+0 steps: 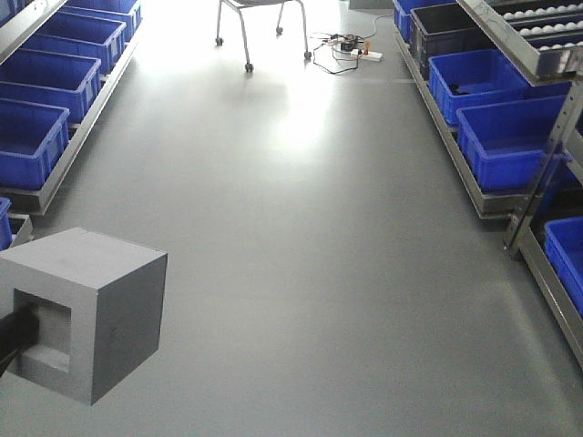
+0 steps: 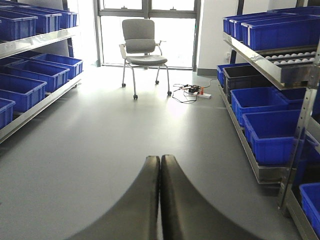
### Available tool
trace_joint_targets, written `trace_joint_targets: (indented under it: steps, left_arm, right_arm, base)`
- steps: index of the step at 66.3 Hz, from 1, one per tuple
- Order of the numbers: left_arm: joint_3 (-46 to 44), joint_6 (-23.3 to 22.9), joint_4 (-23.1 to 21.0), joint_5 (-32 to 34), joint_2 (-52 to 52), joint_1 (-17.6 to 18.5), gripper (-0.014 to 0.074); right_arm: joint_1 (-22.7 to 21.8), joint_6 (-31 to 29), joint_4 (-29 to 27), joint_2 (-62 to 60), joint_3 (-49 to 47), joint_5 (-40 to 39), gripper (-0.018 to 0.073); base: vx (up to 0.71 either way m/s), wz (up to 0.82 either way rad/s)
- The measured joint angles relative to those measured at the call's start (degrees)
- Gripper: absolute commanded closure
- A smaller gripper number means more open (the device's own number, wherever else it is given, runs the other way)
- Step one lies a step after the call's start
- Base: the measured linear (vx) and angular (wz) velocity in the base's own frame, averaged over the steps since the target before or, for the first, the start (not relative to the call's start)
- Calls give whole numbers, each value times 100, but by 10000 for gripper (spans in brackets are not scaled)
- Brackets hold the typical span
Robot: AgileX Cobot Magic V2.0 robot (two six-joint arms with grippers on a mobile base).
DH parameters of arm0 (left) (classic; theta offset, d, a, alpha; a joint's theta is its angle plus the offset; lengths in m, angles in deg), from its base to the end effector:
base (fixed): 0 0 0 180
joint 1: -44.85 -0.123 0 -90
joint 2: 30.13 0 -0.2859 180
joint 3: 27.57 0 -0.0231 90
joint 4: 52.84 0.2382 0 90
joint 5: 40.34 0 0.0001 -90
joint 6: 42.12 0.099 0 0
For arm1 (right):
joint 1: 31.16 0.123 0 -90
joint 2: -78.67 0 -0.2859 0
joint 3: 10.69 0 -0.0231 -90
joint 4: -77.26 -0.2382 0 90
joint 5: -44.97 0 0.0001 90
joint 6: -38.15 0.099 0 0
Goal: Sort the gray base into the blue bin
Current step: 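Drive the base down the aisle carrying the block in the left gripper, then turn the base toward the shelf and stop over the empty blue bin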
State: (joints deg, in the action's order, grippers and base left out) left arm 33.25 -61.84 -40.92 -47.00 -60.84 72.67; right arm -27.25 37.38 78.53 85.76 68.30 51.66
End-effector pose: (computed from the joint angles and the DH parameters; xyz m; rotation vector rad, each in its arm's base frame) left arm 0.0815 -0.0403 0.2718 0.2820 1.7080 -0.4411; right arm 0.0511 0.0032 0.1927 -0.0819 1.6171 0.0232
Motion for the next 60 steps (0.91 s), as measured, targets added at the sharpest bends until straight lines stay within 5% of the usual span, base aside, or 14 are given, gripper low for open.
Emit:
trace_joint_targets:
  steps: [60]
  left_arm:
    - [0,0,0,0,0,0,602]
  right_arm:
    - [0,0,0,0,0,0,568]
  base:
    - [44,5]
